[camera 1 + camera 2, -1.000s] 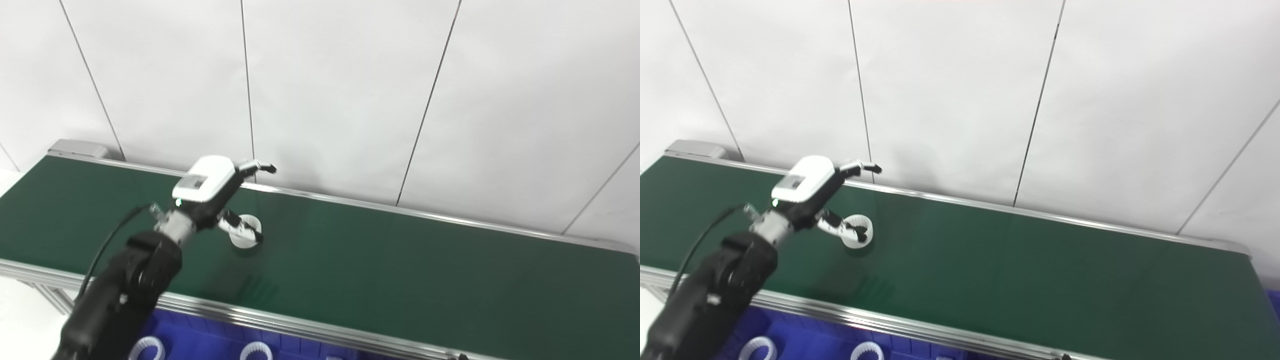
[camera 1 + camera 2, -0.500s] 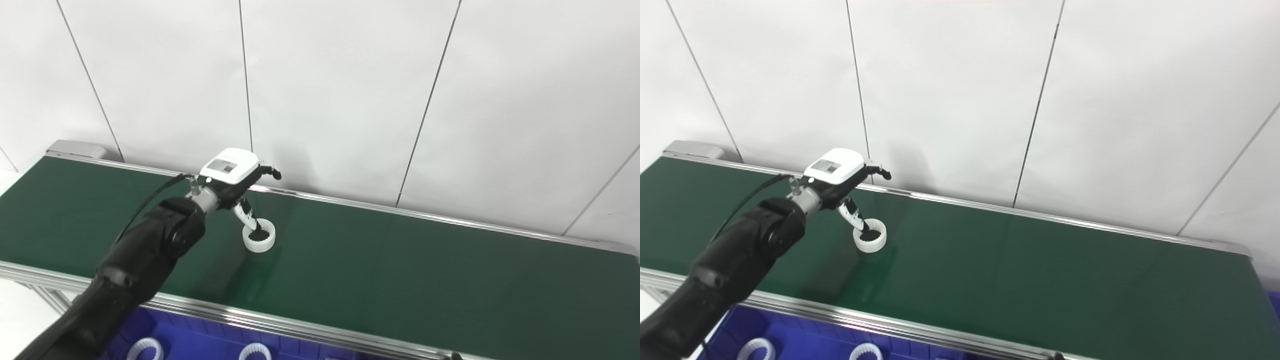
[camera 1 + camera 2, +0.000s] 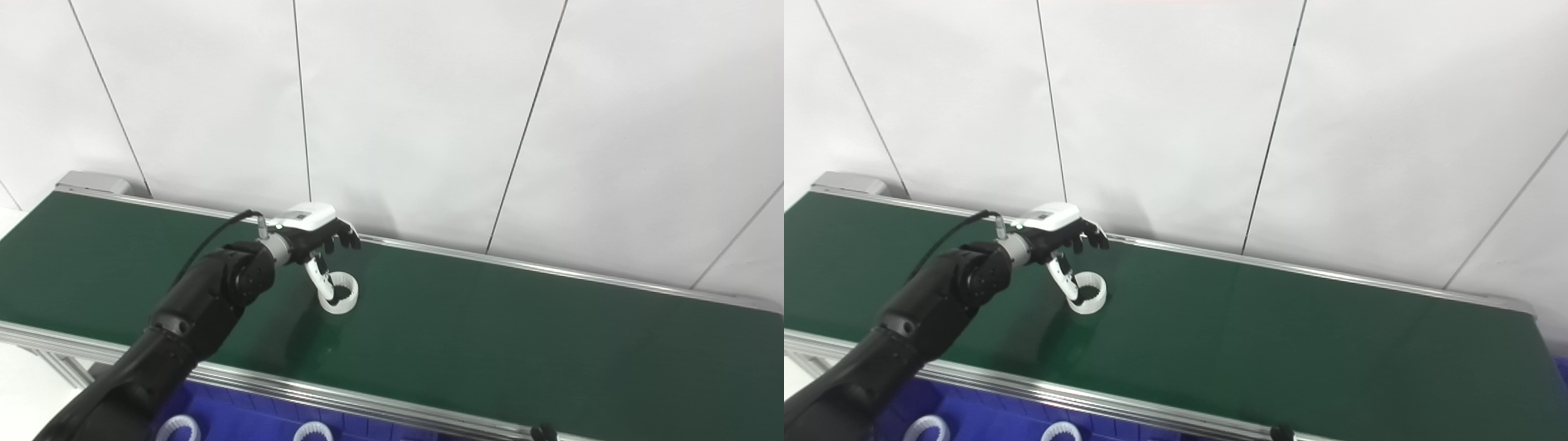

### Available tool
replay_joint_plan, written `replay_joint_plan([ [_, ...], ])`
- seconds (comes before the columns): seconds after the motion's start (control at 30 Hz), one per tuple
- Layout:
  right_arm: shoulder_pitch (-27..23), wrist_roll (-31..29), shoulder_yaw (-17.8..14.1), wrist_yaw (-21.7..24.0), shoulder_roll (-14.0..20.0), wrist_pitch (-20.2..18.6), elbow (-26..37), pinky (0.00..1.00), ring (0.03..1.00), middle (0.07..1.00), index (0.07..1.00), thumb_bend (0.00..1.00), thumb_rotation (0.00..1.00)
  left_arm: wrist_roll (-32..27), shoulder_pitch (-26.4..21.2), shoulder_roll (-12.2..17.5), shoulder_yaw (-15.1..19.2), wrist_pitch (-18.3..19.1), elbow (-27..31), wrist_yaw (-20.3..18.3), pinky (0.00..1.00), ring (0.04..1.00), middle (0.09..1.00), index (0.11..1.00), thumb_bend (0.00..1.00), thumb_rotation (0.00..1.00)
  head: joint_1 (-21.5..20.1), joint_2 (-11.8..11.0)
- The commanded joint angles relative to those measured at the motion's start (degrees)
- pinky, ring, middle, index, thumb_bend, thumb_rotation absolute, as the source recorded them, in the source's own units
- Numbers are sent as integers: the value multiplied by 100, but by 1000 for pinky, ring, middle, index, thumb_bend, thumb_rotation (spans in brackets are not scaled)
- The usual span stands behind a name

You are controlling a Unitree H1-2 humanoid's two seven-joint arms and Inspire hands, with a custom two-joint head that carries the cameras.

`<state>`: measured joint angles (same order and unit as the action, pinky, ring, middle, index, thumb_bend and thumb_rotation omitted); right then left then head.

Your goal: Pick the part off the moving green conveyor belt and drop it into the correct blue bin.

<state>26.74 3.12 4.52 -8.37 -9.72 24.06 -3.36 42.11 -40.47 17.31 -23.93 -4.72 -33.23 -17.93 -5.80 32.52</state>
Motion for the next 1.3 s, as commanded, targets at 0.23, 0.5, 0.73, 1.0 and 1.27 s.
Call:
replay_joint_plan([
  [0.23, -5, 208, 114, -105, -138, 269, 153, 844, 868, 911, 934, 692, 963, -455, -264, -355, 26, 210, 194, -104, 709, 757, 791, 742, 954, 164, -72, -10],
  [0.5, -57, 240, 195, -169, -169, 273, 82, 834, 863, 907, 935, 672, 937, -585, -485, -634, 4, 358, 408, -146, 762, 790, 806, 746, 953, 200, -144, -24],
  [0.73, -30, 268, 279, -205, -246, 245, 104, 816, 855, 899, 933, 682, 919, -109, -740, -732, -454, 149, 274, 108, 773, 725, 786, 748, 968, 205, -263, 11],
  [1.0, 89, 266, 373, -205, -300, 221, 228, 818, 835, 882, 919, 700, 898, 625, -883, -651, -972, -91, -229, 697, 766, 652, 759, 737, 979, 127, -367, 100],
  [1.27, 183, 248, 453, -212, -358, 144, 373, 822, 824, 867, 913, 691, 890, 667, -808, -722, -1017, -191, -714, 865, 741, 644, 754, 730, 974, 160, -543, 182],
])
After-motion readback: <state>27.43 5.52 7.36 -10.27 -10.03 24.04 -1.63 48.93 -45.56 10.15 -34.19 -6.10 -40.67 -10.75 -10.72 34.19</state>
